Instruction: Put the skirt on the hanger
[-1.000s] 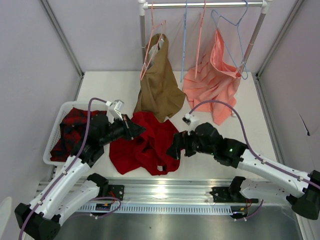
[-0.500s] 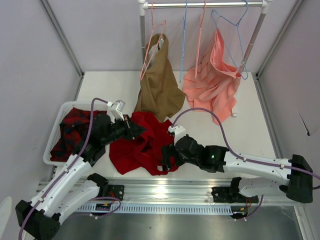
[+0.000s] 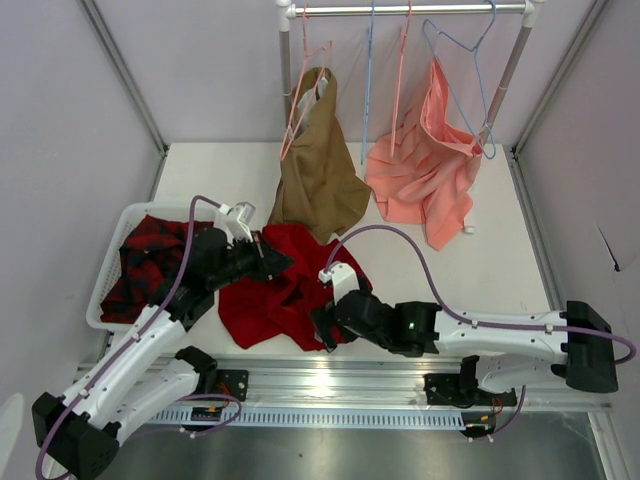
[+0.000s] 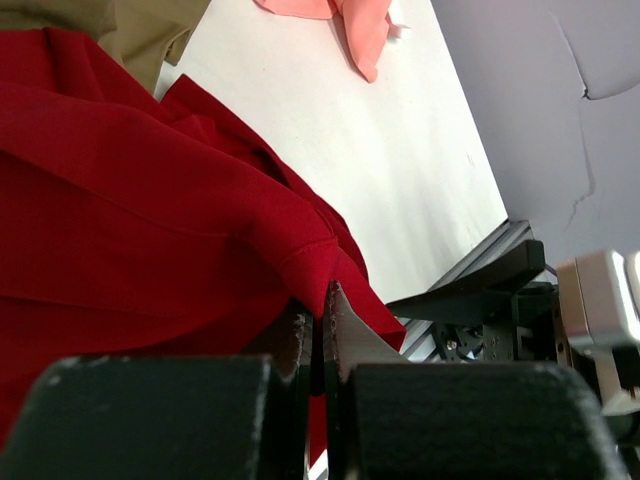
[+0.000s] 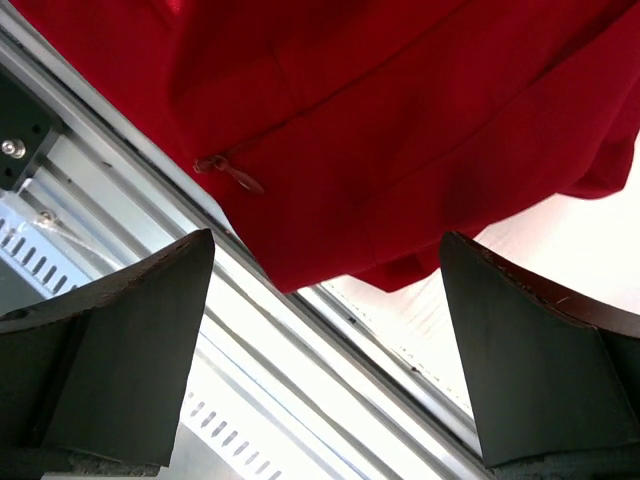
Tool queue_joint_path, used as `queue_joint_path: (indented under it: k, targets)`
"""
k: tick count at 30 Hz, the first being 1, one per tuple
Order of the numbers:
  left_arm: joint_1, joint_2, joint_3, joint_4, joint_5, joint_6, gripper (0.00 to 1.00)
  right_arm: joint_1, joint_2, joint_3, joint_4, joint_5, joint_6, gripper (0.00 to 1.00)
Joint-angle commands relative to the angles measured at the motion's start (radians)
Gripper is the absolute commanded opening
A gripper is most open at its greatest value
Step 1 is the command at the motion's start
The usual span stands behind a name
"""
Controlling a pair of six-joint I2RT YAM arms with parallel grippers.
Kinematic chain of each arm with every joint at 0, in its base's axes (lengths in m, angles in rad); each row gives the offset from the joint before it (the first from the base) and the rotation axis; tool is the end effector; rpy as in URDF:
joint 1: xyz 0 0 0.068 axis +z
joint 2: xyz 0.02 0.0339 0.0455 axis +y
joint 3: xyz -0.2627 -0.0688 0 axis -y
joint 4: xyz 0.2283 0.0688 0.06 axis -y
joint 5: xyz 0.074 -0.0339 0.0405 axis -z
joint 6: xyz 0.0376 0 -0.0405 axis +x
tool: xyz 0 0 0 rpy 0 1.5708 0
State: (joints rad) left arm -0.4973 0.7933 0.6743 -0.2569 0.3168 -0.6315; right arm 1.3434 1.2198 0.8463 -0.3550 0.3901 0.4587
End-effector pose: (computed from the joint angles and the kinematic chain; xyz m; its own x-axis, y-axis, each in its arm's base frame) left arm 0.1452 -0.0922 0.2929 -0.6784 -0.2701 -0.6833 0.3810 0.6659 -0.6414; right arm 0.0692 0.2358 0.2603 -0.5052 -0.3668 -0.7811 -0.6841 0.7220 0.1034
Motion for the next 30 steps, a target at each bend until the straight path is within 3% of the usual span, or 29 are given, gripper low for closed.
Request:
queue_joint_path:
  k: [1,7,9,10,11,14,17,21,23,26,30]
  targets:
    - [-0.014,0.003,0.01,0.001,-0.021,-0.019,0.0,0.013,0.038,0.057,0.039,0.095,-0.029,0.99]
    - [-0.02,0.003,0.013,-0.019,-0.03,-0.019,0.0,0.013,0.095,0.079,0.031,0.216,-0.046,0.97]
    - [-0.02,0.003,0.01,-0.021,-0.033,-0.019,0.0,0.005,0.099,0.082,0.027,0.254,-0.051,0.87]
    - [-0.021,0.004,0.008,-0.024,-0.033,-0.02,0.0,-0.013,0.101,0.083,0.025,0.26,-0.051,0.81]
    - [-0.021,0.006,0.007,-0.024,-0.033,-0.022,0.0,-0.027,0.098,0.085,0.024,0.263,-0.049,0.62]
    - [-0.026,0.015,0.001,-0.03,-0.036,-0.019,0.0,-0.079,0.089,0.094,0.007,0.247,-0.049,0.27]
    - [-0.041,0.029,-0.001,-0.044,-0.056,-0.007,0.1,-0.102,0.076,0.12,-0.039,0.257,-0.051,0.08]
    - [-0.076,0.038,0.004,-0.073,-0.105,0.015,0.44,-0.112,0.053,0.161,-0.133,0.262,-0.031,0.0]
    - [-0.096,0.034,0.008,-0.09,-0.13,0.027,0.55,-0.112,0.046,0.169,-0.147,0.25,-0.023,0.0]
    - [-0.121,0.023,0.019,-0.12,-0.173,0.044,0.64,-0.112,0.043,0.168,-0.156,0.236,-0.009,0.0]
    - [-0.158,0.009,0.053,-0.206,-0.243,0.081,0.67,-0.119,0.046,0.165,-0.185,0.247,0.003,0.0]
